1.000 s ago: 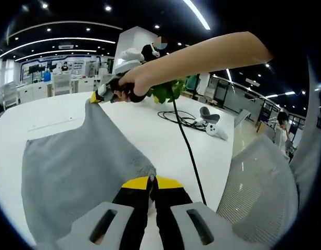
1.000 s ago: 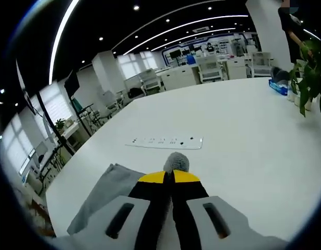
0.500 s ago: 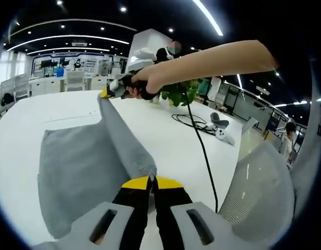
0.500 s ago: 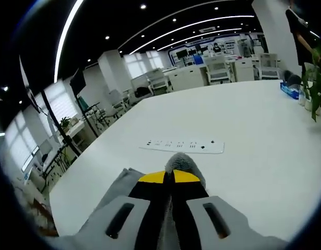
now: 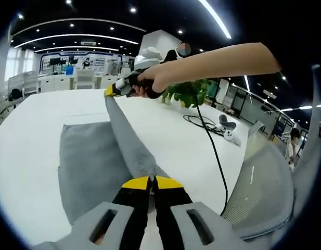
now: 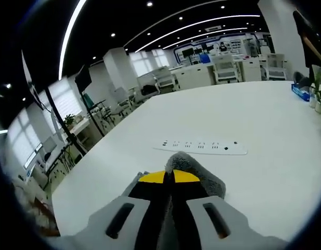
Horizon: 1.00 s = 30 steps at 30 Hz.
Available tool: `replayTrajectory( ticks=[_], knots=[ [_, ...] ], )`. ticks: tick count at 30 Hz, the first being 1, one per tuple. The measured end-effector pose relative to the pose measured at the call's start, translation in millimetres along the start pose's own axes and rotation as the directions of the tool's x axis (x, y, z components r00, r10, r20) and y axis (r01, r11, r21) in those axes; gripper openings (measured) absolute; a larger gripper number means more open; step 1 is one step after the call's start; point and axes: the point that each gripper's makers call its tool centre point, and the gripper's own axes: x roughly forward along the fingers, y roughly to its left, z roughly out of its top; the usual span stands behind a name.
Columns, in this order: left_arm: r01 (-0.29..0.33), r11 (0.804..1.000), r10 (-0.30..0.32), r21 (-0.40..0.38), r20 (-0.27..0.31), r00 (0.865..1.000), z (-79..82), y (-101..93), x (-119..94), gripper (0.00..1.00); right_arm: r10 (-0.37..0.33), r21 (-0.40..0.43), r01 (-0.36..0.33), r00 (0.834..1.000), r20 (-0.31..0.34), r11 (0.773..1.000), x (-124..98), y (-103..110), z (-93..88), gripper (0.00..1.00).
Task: Fold the towel on the table until its edges align and the towel forms a compact rectangular stack.
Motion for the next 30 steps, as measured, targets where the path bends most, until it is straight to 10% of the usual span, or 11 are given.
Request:
replayTrajectory(
  ticks=[30],
  knots=[
    [-0.118,0.991,0.118,-0.069,-0.010,0.993,-23.6,57.7,-52.6,0.03,0.053,0.003,-0.053,0.998,-0.027,0.999,46.7,70.0,-17.4,0.01]
  ],
)
